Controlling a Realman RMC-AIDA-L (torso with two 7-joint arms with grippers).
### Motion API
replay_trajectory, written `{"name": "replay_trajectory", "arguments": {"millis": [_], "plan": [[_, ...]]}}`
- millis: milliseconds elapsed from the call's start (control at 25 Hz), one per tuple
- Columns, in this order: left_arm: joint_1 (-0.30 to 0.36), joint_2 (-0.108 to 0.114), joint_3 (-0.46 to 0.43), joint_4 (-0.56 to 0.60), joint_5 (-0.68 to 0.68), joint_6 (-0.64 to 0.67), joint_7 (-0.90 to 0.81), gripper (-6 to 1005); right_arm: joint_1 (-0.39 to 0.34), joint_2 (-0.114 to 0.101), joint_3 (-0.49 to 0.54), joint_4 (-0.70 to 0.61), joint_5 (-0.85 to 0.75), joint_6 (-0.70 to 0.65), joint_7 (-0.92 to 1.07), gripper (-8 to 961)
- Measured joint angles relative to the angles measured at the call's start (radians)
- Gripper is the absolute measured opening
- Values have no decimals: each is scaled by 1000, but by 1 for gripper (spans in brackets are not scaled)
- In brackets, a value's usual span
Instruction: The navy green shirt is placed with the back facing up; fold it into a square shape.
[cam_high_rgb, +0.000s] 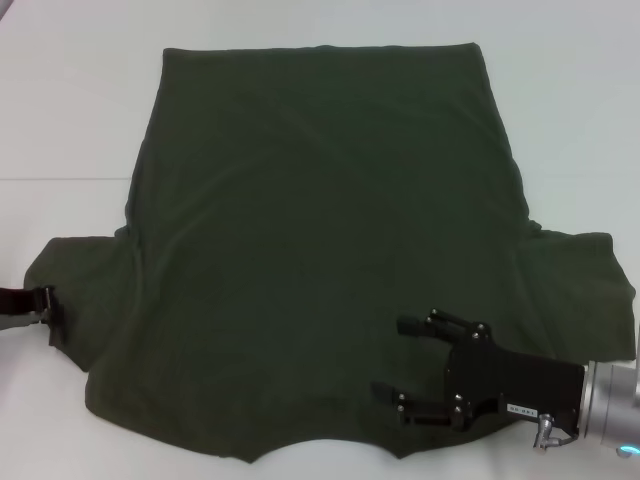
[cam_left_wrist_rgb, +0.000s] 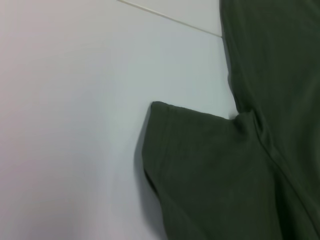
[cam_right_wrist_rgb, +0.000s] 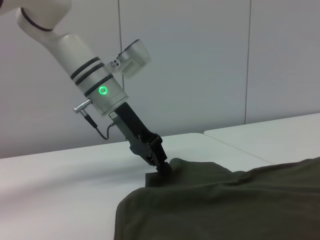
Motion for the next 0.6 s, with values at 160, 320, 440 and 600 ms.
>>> {"name": "replay_trajectory", "arguments": {"millis": [160,320,440,600], "plan": [[-2,-1,0,-1,2,0,0,73,4,0,0,0,0,0,0,928],[-2,0,0,-1,2,0,0,15,6,0,0,0,0,0,0,928],[-2,-1,0,6,2,2,6,12,5,0,0,0,0,0,1,928],[-3,-2,0,13,1,5,12,12,3,0,0,0,1,0,0,928]]}}
